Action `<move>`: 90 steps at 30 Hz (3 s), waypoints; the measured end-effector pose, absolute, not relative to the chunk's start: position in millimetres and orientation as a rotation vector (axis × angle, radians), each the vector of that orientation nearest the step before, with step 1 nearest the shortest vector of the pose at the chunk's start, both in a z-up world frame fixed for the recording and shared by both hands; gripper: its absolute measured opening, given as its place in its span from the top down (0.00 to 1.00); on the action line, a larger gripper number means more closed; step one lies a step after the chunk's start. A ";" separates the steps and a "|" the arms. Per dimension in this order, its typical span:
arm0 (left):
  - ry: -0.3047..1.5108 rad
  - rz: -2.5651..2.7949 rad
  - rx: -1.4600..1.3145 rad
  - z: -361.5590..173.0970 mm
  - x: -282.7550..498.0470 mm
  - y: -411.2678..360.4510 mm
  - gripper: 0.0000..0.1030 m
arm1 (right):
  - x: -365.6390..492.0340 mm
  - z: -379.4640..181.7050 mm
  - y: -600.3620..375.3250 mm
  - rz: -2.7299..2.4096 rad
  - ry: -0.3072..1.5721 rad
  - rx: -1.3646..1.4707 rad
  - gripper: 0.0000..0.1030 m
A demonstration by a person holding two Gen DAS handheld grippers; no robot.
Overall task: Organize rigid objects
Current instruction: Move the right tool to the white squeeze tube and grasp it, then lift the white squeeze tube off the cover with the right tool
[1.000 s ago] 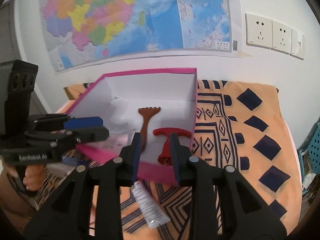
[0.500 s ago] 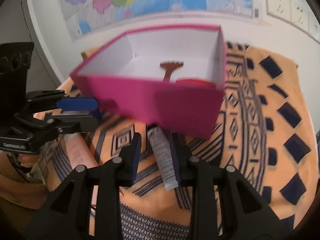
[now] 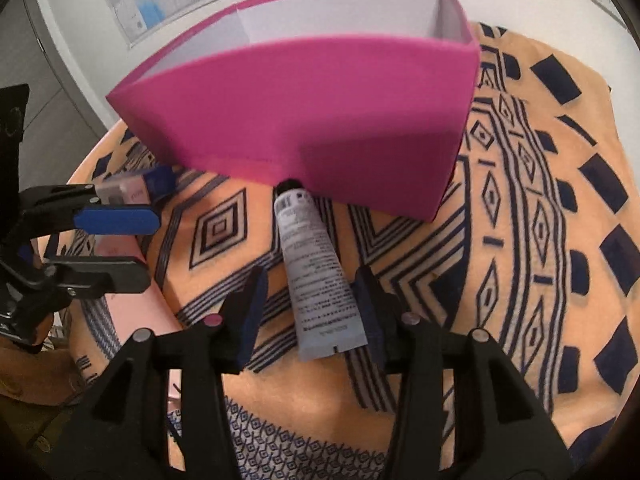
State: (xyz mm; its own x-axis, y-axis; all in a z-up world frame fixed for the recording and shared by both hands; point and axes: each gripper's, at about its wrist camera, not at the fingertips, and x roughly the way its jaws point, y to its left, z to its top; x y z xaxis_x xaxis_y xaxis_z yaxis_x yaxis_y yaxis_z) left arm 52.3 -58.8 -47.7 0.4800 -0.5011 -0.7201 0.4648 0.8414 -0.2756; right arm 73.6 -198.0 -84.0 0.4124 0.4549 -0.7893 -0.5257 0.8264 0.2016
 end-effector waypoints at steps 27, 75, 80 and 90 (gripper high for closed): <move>0.971 -0.593 -0.060 -69.6 51.2 -63.0 0.60 | 51.9 -70.9 -229.4 0.668 0.922 0.124 0.54; 0.928 -0.555 0.135 -55.9 93.8 -77.4 0.57 | 25.3 -92.5 -232.1 0.708 0.993 0.283 0.54; 0.935 -0.548 0.164 -60.9 83.1 -82.2 0.57 | 32.4 -91.1 -221.1 0.679 0.975 0.269 0.54; 0.954 -0.570 0.112 -58.8 58.8 -70.6 0.57 | 36.2 -94.4 -234.8 0.632 0.958 0.354 0.54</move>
